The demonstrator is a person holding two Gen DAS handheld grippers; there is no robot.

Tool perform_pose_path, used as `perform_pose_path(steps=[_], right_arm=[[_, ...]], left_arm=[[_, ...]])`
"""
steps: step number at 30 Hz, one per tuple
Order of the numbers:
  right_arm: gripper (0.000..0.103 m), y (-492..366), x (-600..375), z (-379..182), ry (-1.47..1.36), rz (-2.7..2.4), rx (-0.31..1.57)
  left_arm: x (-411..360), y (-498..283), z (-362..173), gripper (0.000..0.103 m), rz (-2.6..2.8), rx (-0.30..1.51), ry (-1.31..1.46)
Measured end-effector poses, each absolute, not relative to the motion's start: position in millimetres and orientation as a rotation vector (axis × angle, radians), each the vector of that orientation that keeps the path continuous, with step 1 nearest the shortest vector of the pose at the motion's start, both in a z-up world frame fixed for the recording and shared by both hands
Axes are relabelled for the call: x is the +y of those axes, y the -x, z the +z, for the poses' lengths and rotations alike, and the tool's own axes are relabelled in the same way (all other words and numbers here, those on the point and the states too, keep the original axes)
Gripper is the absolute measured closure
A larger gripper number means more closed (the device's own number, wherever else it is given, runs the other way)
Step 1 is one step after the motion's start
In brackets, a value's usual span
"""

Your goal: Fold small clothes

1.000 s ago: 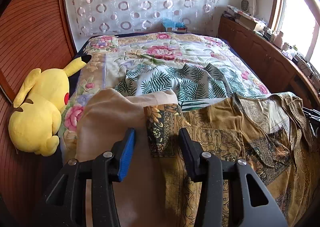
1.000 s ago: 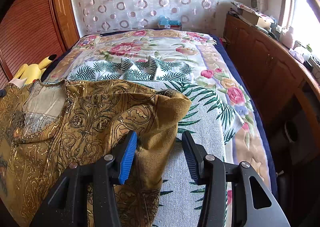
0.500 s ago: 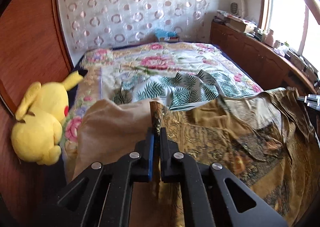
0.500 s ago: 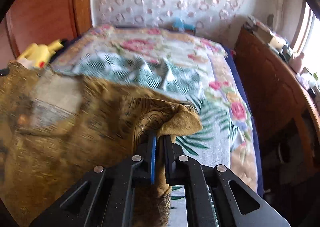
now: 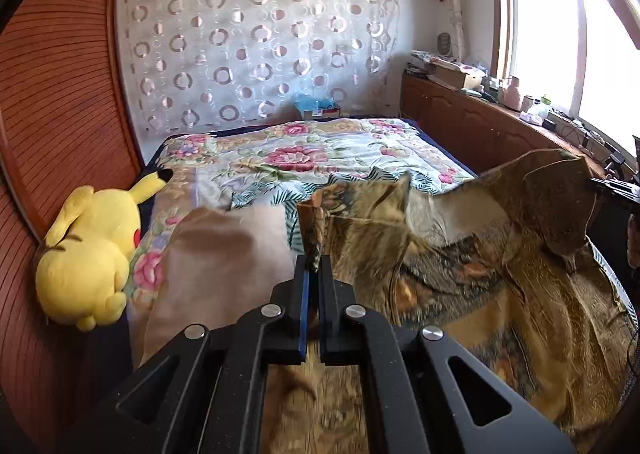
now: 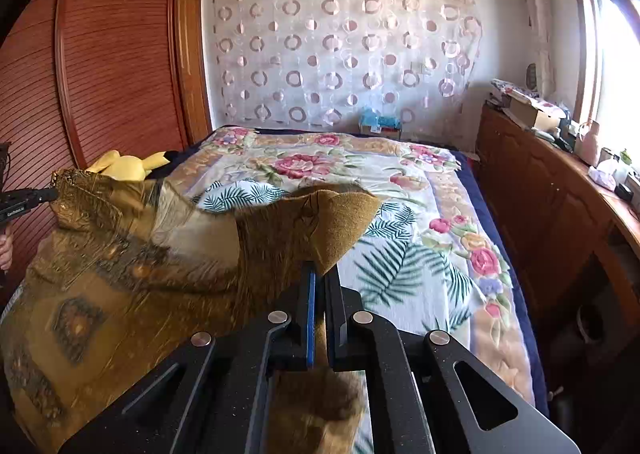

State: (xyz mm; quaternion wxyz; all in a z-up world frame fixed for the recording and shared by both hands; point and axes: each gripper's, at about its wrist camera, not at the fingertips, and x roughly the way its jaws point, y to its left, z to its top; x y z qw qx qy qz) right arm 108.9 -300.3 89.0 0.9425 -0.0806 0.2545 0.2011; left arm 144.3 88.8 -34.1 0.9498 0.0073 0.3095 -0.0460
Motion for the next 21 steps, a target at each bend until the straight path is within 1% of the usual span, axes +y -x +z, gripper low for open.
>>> perform_pose_path(steps=[6,10,15,21], right_arm=[[0.100,-66.5,-324.0,67.3,0.165,0.385,0.549],[0.100,-37.9,-330.6,63.1,0.176,0.374,0.563],[0.100,-7.3,-345.3,56.3,0.149,0.369,0.573],[0.100,26.3,-359.9,59.2,0.151,0.381,0.594]], left_arm=[[99.8,-95.9,-43.5,0.099,-0.067,0.617,0.031],[114.2,-70.2,-54.9,0.099,-0.057,0.612,0.116],[122.5,-44.7,-55.5,0.099,-0.055,0.580,0.169],[124.7,-10.8,-50.0,0.099,0.015,0.587,0.119]])
